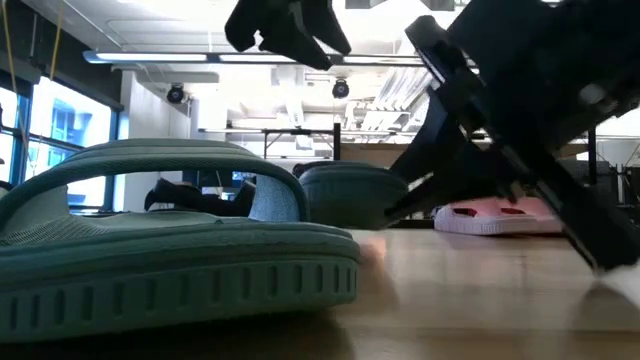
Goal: Pick and place slides into the shelf
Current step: Put the right green slides under the shelf
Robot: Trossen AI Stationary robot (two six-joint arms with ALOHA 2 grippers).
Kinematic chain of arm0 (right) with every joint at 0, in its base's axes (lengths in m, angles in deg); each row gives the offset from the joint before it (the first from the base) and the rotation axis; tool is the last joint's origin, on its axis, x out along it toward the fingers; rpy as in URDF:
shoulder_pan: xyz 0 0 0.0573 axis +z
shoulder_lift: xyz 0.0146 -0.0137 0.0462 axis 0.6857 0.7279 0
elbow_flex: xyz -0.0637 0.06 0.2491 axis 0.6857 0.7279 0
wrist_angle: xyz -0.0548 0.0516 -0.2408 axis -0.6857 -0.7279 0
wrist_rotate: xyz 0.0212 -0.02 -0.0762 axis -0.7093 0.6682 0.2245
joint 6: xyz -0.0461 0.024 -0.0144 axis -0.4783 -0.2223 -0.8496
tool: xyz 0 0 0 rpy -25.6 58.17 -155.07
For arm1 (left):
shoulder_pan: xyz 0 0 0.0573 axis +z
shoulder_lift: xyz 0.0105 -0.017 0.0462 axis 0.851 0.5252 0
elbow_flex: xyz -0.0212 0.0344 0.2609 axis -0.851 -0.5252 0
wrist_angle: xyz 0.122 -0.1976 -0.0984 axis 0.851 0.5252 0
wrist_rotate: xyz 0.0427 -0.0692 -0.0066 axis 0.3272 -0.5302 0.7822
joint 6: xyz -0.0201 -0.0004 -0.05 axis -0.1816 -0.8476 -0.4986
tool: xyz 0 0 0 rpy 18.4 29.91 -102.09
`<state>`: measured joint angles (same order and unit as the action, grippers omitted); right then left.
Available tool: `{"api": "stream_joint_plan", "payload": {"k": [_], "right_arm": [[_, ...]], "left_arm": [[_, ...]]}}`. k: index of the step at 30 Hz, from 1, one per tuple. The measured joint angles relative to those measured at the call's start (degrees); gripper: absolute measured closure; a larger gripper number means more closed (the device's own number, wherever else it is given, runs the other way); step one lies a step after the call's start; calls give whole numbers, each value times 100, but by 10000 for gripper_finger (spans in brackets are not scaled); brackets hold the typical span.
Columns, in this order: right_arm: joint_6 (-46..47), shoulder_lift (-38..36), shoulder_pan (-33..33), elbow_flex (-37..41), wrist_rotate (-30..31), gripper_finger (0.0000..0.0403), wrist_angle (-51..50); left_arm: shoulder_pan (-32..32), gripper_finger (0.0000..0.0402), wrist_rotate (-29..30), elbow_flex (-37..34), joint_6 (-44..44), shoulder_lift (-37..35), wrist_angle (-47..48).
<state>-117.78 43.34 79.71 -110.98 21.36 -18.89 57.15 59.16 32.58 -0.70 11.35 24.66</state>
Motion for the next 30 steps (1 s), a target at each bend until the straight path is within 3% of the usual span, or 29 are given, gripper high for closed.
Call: {"api": "stream_joint_plan", "payload": {"k": [8,15,18,25,30], "right_arm": [[1207,-1052,-172,-3,247,388,-1688],[1407,-1897,-202,-16,159,389,-2219],[1427,-2051,-207,-17,82,389,-2267],[1801,-2091,-231,-20,-173,396,-2526],[2202,-2091,-231,-20,-349,396,-2899]], "left_arm": [[-546,112,936,0,316,-7,-41],[-806,112,738,7,355,166,-259],[-914,112,586,4,517,393,-308],[-1229,112,1201,2,749,991,-360],[-1279,112,1221,0,596,1193,-440]]}}
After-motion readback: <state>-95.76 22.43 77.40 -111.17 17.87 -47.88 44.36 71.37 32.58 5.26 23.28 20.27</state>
